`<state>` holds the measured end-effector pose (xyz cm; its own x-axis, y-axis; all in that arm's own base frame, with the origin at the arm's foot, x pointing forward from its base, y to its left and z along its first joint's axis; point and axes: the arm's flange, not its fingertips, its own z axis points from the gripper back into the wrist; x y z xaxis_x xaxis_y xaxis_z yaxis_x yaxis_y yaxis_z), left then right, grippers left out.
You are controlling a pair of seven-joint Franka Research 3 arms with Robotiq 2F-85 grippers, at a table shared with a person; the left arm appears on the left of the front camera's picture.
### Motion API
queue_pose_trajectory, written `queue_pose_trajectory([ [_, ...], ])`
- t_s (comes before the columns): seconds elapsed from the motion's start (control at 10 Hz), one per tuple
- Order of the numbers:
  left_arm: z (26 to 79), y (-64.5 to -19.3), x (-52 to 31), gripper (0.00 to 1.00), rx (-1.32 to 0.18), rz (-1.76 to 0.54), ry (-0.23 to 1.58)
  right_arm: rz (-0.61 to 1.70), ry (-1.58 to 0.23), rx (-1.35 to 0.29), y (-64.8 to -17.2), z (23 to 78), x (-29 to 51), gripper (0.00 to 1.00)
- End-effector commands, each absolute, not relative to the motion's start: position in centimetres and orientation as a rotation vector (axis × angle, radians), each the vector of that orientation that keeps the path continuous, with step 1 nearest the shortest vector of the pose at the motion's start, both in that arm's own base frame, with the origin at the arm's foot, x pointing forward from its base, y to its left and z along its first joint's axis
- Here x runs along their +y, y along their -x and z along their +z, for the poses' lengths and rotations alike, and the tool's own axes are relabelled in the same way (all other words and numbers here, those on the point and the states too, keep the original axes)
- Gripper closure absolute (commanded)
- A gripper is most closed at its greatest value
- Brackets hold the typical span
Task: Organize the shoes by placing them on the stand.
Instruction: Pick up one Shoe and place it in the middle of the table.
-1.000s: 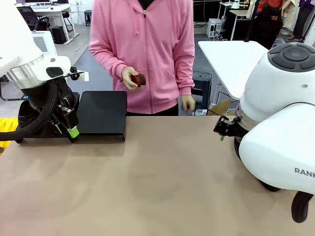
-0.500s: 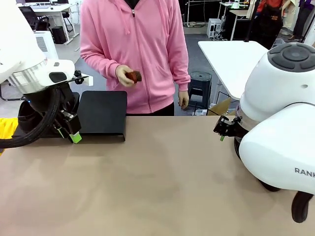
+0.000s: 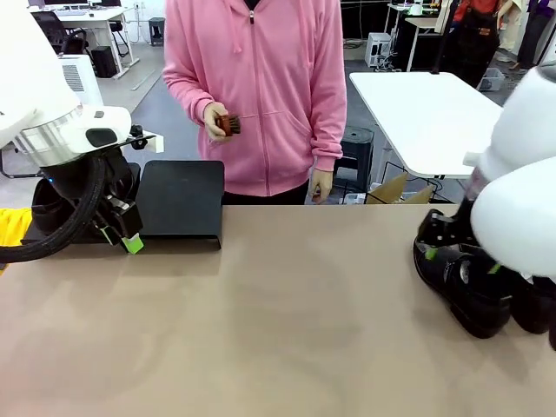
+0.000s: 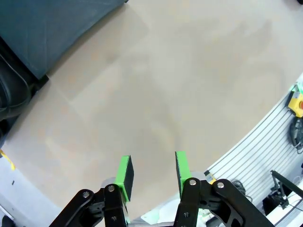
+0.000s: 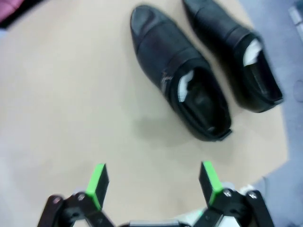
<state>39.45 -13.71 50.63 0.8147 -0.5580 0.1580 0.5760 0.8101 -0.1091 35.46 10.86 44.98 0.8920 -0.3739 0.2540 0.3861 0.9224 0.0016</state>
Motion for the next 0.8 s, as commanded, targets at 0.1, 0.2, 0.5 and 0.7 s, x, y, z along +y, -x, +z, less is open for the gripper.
queue_pose_trajectory([
  [0.1, 50.5, -39.3, -13.4, 0.51, -0.130, -0.610, 0.170, -0.394, 0.049, -0.254, -35.5, 45.0, 10.9, 0.00],
  [0.2, 50.5, -39.3, -13.4, 0.51, -0.130, -0.610, 0.170, -0.394, 0.049, -0.254, -35.5, 45.0, 10.9, 0.00],
  [0.5, 50.5, -39.3, -13.4, 0.51, -0.130, -0.610, 0.170, -0.370, 0.065, -0.229, -35.5, 44.9, 10.0, 0.00],
  [0.7, 50.5, -39.3, -13.4, 0.51, -0.130, -0.610, 0.170, -0.090, 0.073, -0.180, -35.9, 43.5, 9.8, 0.00],
])
